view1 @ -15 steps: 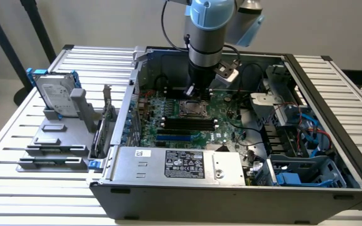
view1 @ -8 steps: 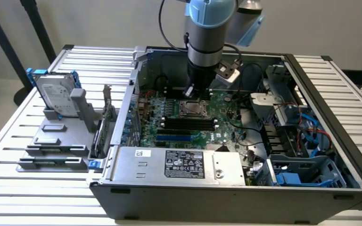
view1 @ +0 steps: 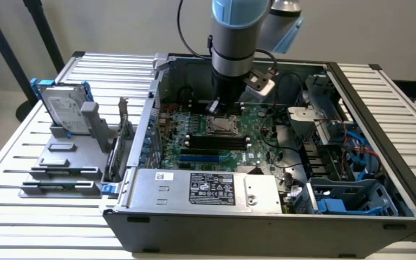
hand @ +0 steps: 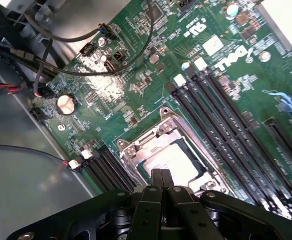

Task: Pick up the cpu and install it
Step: 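Install the first cpu locking lever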

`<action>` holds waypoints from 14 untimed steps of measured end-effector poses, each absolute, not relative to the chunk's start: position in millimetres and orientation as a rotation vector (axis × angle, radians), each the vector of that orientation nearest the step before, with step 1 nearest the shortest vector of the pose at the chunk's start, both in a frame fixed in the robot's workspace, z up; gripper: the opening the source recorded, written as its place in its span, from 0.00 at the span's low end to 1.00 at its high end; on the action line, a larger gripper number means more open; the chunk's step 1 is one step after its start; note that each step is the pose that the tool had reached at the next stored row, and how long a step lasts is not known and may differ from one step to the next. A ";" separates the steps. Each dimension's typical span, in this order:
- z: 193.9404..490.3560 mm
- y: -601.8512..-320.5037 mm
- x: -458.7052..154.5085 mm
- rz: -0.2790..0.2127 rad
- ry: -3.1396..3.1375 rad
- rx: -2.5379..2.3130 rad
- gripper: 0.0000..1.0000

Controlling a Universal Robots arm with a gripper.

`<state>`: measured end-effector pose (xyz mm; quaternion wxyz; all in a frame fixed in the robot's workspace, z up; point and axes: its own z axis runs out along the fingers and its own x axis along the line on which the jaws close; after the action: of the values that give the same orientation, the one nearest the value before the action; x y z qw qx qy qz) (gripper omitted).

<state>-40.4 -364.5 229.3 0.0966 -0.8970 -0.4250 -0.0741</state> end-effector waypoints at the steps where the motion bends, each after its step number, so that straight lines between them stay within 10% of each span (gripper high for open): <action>1: 230.9 -366.8 -41.8 -0.220 -1.259 -2.657 0.11; 14: 249.1 -390.2 -74.0 -0.220 -1.258 -2.655 0.11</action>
<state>-74.0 -390.2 249.1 0.0973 -0.8969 -0.4249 -0.0744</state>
